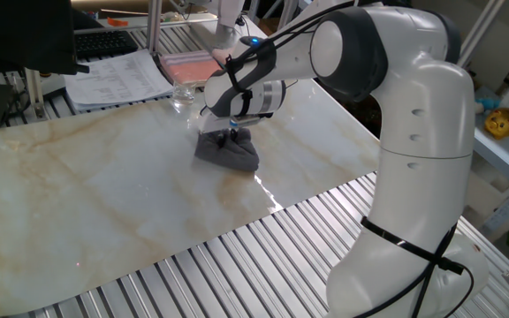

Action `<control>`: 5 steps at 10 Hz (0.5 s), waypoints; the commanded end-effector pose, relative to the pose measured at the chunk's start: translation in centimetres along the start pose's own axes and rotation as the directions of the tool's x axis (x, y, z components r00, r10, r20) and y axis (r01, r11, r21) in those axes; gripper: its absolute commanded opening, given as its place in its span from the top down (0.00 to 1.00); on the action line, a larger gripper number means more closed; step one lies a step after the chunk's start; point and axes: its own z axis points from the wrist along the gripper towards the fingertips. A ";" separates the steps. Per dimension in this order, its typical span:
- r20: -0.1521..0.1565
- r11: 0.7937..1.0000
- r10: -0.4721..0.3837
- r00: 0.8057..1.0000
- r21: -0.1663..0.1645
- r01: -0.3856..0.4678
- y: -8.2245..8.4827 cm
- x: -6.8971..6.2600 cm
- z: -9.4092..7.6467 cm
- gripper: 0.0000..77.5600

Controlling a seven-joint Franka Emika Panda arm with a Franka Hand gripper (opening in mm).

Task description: Clean the tabletop with a sponge

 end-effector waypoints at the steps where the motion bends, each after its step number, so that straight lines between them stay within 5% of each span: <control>1: -0.091 1.000 -0.009 0.996 0.026 0.012 1.6 1.9 -0.2 0.98; 5: -0.103 1.000 -0.009 0.995 0.024 0.012 2.4 2.6 -3.4 0.98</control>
